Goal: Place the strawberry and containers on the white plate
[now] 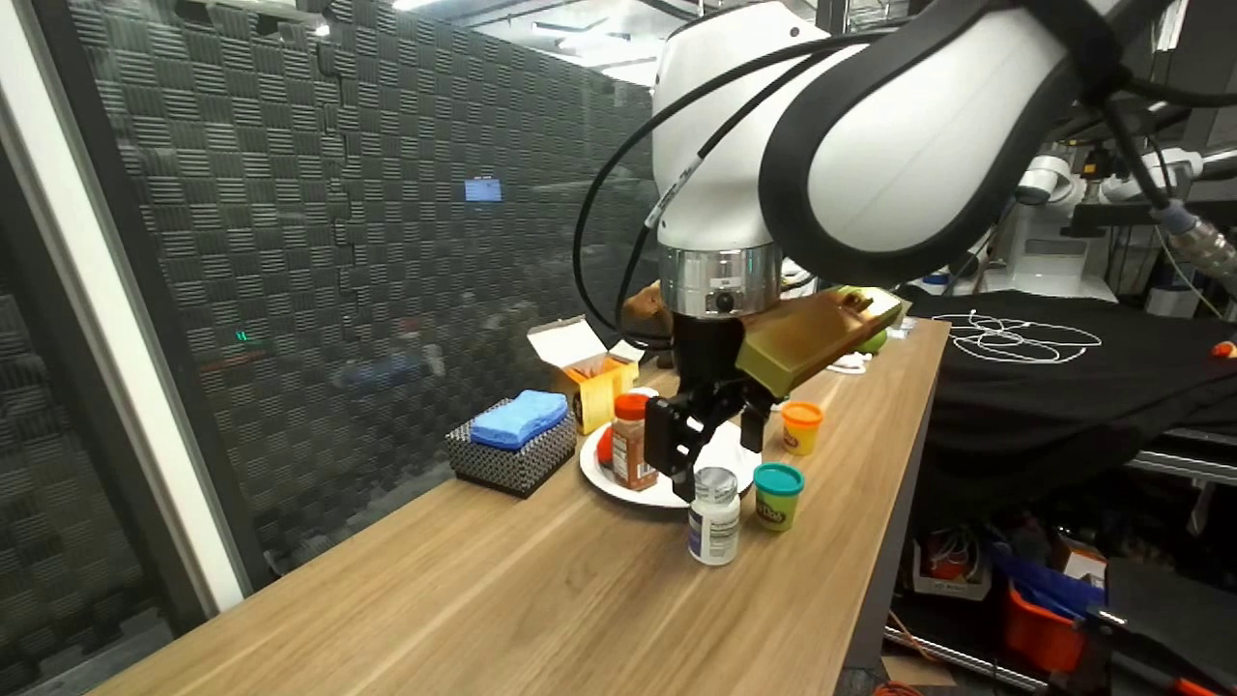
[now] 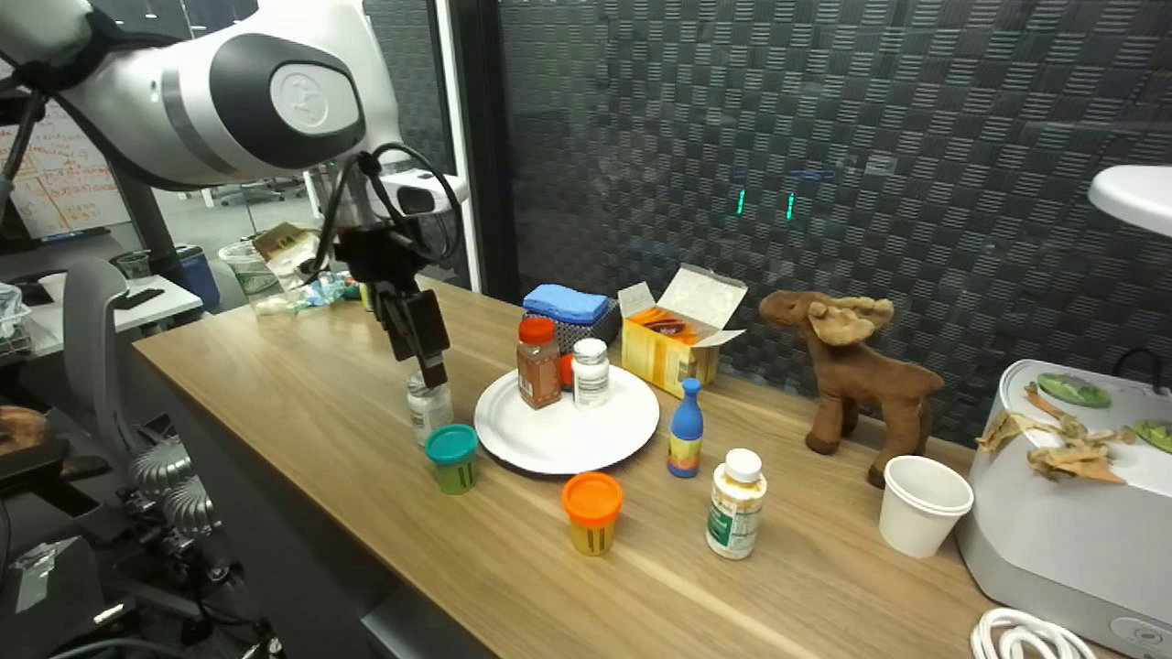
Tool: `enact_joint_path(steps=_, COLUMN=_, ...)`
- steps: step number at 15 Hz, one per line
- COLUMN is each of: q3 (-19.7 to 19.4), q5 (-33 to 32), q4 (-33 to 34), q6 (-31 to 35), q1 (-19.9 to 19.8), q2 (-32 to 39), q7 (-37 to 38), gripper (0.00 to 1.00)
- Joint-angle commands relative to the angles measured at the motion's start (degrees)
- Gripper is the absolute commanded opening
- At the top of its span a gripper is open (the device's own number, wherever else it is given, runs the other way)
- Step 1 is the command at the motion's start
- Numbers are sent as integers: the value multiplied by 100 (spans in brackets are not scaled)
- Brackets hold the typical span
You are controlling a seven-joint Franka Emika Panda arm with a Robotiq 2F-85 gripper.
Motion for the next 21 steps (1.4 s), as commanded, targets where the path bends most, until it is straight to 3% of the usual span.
enact_joint_path(steps=1, q3=-6, q5=372, q4=63, q6=85, q1=-56, q2=88, q7=-255, gripper=100)
enact_joint_path(steps=3, q3=-5, q5=564, q4=116, q6=51, q1=-76, q2=169, q7=-410, gripper=74)
enact_joint_path(steps=10, q3=-44, q5=602, q4=211, q6=38, q1=-49, q2=266, q7=-547, gripper=21)
enact_joint_path(steps=16, q3=-136, q5=371, q4=151, q6=-123, q1=-46, q2=-162, q7=-330, gripper=20)
enact_joint_path(steps=21, q3=-327, q5=367, q4=285, q6=-59, q1=-284, q2=-267, q7=-351, gripper=20)
